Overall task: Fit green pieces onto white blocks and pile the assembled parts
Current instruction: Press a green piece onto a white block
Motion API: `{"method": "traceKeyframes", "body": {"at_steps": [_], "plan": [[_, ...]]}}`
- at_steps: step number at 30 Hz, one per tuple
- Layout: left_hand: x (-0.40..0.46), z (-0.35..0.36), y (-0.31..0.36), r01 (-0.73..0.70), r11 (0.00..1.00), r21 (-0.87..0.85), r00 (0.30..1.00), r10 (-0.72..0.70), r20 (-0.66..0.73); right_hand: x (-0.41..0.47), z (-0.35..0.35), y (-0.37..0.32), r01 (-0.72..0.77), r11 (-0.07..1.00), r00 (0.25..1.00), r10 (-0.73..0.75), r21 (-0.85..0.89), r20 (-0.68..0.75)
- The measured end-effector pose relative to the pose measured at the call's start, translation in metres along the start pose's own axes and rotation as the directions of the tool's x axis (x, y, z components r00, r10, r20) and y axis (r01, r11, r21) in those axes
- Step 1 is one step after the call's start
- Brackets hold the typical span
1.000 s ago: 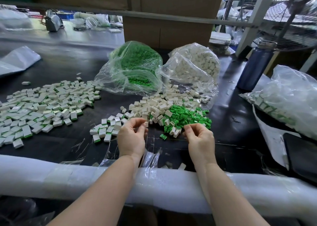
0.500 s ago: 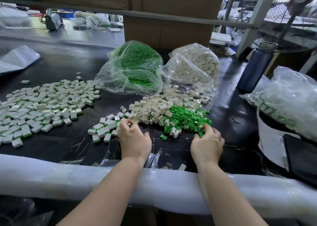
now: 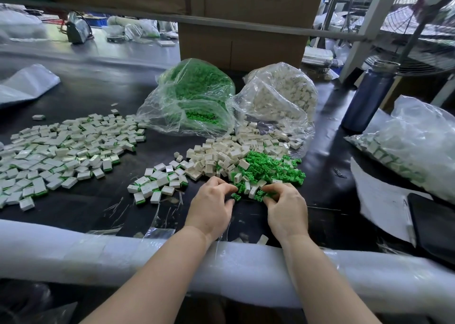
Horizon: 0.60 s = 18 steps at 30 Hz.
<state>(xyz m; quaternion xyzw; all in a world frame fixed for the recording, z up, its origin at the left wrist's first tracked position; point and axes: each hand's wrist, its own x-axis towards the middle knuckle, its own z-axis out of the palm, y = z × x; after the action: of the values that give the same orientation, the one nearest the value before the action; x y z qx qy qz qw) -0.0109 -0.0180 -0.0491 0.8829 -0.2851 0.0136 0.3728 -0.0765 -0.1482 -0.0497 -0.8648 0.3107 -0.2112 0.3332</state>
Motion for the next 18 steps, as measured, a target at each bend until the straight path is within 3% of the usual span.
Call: {"method": "traceKeyframes", "body": {"at_steps": [11,18], "plan": [[0.0001,0.0018,0.0001,0.011,1.000,-0.019,1.000,-0.011,-0.006,-0.0008,-0.0009,-0.0023,0.029,0.996,0.998,-0.024,0.080,-0.060],[0.0002,0.0014,0.0008,0.001,1.000,-0.028,1.000,-0.001,-0.018,-0.0019,0.0032,-0.0039,0.108,0.986,0.993,-0.112,-0.130,-0.028]]}}
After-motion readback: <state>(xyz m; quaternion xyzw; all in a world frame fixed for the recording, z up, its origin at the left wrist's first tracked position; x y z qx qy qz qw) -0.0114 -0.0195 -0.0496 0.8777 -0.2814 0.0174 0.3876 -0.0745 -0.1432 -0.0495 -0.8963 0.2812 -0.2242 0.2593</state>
